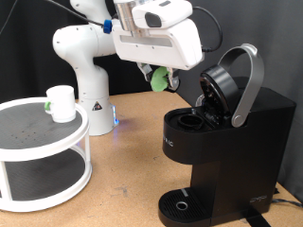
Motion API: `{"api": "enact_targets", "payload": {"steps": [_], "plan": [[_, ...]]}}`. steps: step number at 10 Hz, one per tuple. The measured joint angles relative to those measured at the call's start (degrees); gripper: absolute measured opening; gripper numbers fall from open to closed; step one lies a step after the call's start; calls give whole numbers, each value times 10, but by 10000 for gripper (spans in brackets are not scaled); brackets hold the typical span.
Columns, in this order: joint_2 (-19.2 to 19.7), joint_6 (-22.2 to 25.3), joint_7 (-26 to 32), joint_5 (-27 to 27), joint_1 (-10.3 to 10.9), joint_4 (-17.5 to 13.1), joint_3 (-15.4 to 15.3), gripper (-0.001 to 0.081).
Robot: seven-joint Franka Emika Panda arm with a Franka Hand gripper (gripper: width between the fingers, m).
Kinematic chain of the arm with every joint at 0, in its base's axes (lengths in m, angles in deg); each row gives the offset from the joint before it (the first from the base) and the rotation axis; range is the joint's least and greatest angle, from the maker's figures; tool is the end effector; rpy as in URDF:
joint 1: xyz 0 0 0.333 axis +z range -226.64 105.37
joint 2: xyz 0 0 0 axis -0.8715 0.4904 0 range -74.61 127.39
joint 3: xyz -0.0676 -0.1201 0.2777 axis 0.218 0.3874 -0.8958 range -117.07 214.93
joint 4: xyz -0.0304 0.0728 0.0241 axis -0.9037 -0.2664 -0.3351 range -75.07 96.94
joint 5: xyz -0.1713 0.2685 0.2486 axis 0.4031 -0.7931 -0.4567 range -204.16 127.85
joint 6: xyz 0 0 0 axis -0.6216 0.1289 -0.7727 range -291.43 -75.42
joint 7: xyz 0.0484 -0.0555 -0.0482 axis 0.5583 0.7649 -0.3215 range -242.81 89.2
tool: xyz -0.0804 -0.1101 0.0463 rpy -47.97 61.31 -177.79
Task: Make a cup of coffee with the keurig machine
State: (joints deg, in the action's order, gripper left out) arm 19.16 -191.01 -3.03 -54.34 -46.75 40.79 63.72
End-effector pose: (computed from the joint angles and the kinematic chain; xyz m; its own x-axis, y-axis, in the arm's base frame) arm 0.5346 0.0156 0.4362 0.3935 0.8758 0.2794 0.9181 -0.3903 -0.0695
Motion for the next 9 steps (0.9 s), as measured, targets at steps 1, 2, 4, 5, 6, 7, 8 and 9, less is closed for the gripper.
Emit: {"api": "enact_targets", "payload": {"steps": [1,2,4,5,6,7,8,9], "plan": [[0,0,0,1,0,0,0,477],[0,-1,0,6,0,1,-1,477],[7,-17,-13,34,0,8,-13,477],[13,-39,-23,47,1,15,-21,477],[18,-67,-25,49,1,25,-29,477],[22,-92,-26,48,1,35,-35,477],[25,-104,-24,40,2,42,-41,477],[26,-109,-18,23,2,46,-44,477]]}}
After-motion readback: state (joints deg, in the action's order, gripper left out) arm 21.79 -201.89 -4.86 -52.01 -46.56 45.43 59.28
